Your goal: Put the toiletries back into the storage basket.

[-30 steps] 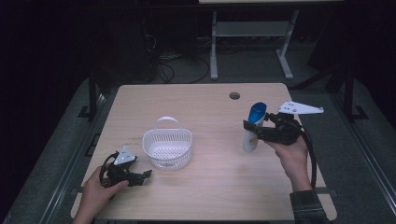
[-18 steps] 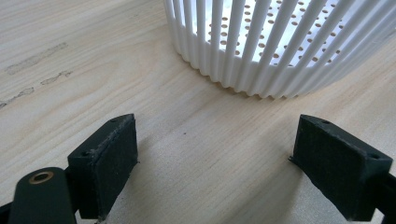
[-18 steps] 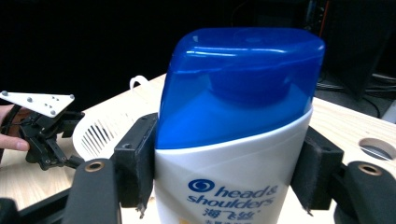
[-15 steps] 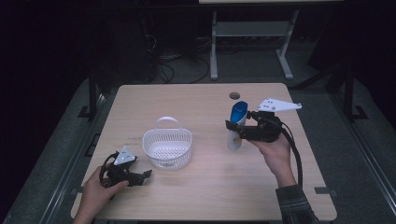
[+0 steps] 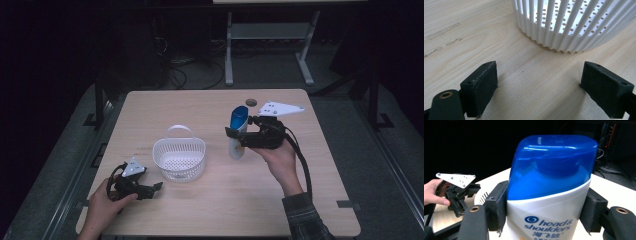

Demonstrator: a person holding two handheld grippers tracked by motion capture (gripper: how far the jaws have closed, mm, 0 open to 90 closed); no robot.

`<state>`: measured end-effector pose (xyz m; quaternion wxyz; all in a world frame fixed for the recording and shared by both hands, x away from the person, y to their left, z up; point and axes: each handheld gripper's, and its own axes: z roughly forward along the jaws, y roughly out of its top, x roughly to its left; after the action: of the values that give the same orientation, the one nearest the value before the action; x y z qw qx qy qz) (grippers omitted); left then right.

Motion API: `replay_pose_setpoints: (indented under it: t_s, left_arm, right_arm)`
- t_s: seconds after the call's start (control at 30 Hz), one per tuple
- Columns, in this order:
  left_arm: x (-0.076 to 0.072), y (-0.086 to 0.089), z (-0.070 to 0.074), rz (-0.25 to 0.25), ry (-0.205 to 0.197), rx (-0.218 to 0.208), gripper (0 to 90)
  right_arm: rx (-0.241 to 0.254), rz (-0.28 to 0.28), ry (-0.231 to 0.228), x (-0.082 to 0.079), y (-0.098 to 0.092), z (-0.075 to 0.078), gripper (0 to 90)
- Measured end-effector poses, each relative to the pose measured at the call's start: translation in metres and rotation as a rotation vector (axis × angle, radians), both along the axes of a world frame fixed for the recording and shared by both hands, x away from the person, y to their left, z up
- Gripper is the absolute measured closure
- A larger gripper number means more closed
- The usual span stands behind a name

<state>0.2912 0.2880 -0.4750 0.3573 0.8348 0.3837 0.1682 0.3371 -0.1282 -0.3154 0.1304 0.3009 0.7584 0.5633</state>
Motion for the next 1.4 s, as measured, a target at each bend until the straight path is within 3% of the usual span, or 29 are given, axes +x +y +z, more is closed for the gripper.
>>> replay_pose_setpoints:
  t_s: [0.8, 1.4]
  left_arm:
    - [0.000, 0.000, 0.000, -0.001, 0.001, 0.002, 13.0]
    - [0.000, 0.000, 0.000, -0.002, 0.002, 0.001, 13.0]
  right_arm:
    - [0.014, 0.118, -0.029, 0.007, 0.073, 0.014, 33.6]
    - [0.029, 0.154, -0.021, 0.016, 0.104, 0.007, 33.6]
